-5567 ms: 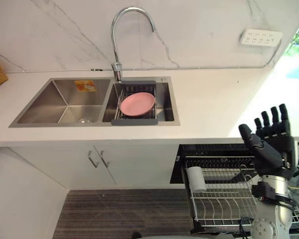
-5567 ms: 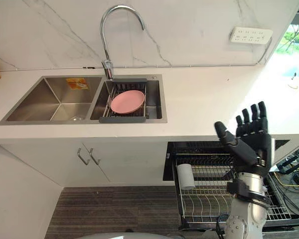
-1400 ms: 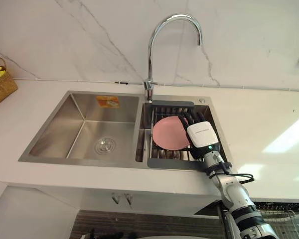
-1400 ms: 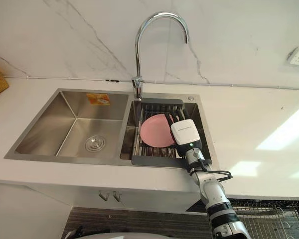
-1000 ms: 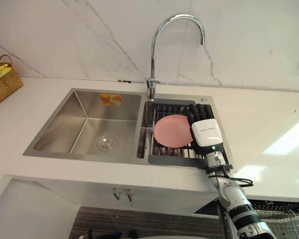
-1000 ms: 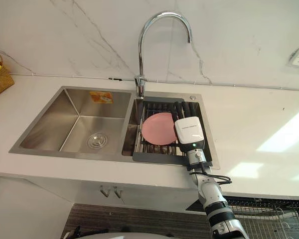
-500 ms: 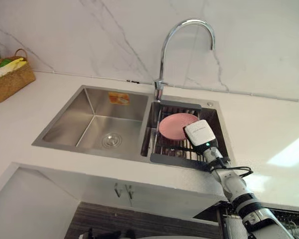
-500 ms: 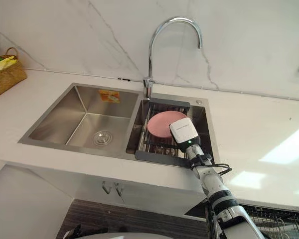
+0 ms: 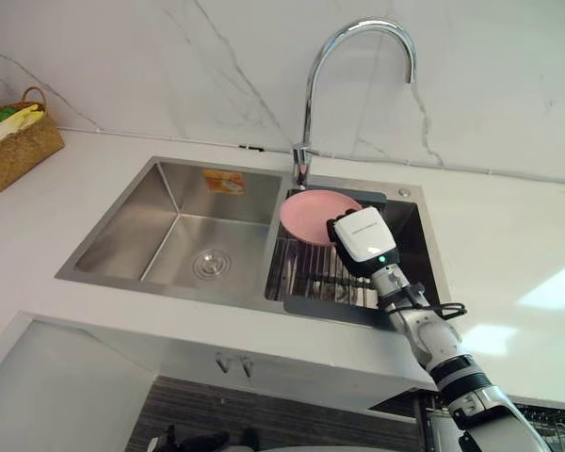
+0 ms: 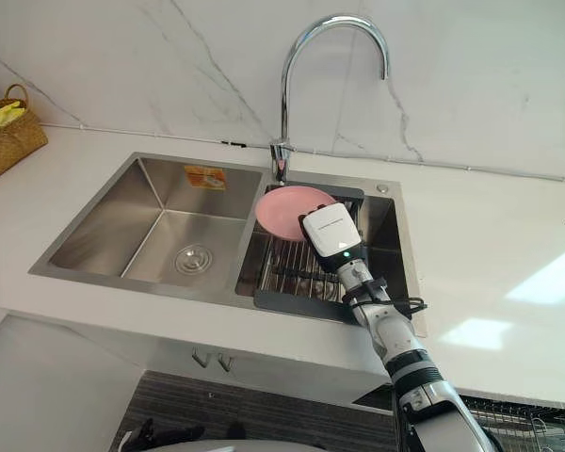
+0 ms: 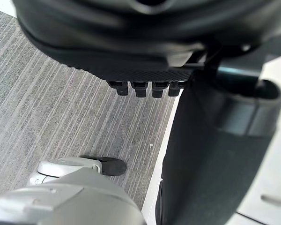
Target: Walk over to the sink, pick up the cup, carry it to the dishwasher, place the cup inside the dishwasher, then close the dishwasher door
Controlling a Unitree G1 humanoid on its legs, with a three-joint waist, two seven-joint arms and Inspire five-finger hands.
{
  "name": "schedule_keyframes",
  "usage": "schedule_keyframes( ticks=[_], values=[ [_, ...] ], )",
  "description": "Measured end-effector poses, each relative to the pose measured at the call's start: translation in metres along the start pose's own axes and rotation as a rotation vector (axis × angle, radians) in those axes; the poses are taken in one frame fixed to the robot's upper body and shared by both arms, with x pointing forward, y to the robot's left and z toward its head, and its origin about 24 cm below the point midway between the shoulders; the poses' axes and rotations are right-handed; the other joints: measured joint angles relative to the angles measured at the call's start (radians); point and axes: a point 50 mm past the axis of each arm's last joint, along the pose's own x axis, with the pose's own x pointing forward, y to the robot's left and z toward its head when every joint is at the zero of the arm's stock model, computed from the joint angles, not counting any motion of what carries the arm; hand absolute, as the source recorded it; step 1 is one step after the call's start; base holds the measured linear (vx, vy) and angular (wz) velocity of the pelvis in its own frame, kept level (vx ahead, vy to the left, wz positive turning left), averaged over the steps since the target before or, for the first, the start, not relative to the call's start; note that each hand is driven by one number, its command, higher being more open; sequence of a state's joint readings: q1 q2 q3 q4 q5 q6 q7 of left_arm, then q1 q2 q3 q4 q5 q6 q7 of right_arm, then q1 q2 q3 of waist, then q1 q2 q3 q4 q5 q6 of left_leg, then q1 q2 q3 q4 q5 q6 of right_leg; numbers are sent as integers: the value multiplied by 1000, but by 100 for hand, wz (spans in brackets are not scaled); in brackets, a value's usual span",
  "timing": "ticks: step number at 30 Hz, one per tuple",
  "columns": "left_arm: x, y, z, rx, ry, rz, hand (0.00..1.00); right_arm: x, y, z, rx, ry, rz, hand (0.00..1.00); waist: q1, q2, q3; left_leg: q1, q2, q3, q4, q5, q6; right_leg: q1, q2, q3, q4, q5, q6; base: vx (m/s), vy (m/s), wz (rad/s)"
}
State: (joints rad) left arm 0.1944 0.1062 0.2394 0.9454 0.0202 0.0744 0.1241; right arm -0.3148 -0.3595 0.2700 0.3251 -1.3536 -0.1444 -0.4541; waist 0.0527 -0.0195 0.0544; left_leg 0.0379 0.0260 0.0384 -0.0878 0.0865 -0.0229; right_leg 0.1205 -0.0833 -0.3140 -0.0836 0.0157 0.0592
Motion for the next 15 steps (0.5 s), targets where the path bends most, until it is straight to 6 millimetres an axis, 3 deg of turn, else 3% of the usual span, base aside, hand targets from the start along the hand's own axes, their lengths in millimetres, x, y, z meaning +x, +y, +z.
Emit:
schedule_keyframes(
  ticks=[8,11,15],
  values=[
    [-2,4,-9,2,17,13,100,11,-36,0,103,-28,-108,0,-11,15,9,4,-4,9,0,-2,3,0,-4,11,1,3,2,-43,7,-4],
    [-2,4,-7,10,2,13,100,6,-49,-9,111,-14,-134,0,-12,22,14,4,-3,9,0,-2,3,0,-4,11,1,3,2,0,0,0],
    [-2,5,-8,38,-8,7,100,-8,-77,-40,67,67,-220,0,-11,32,20,16,0,29,0,-11,5,0,-3,31,10,3,2,6,1,-12]
  ],
)
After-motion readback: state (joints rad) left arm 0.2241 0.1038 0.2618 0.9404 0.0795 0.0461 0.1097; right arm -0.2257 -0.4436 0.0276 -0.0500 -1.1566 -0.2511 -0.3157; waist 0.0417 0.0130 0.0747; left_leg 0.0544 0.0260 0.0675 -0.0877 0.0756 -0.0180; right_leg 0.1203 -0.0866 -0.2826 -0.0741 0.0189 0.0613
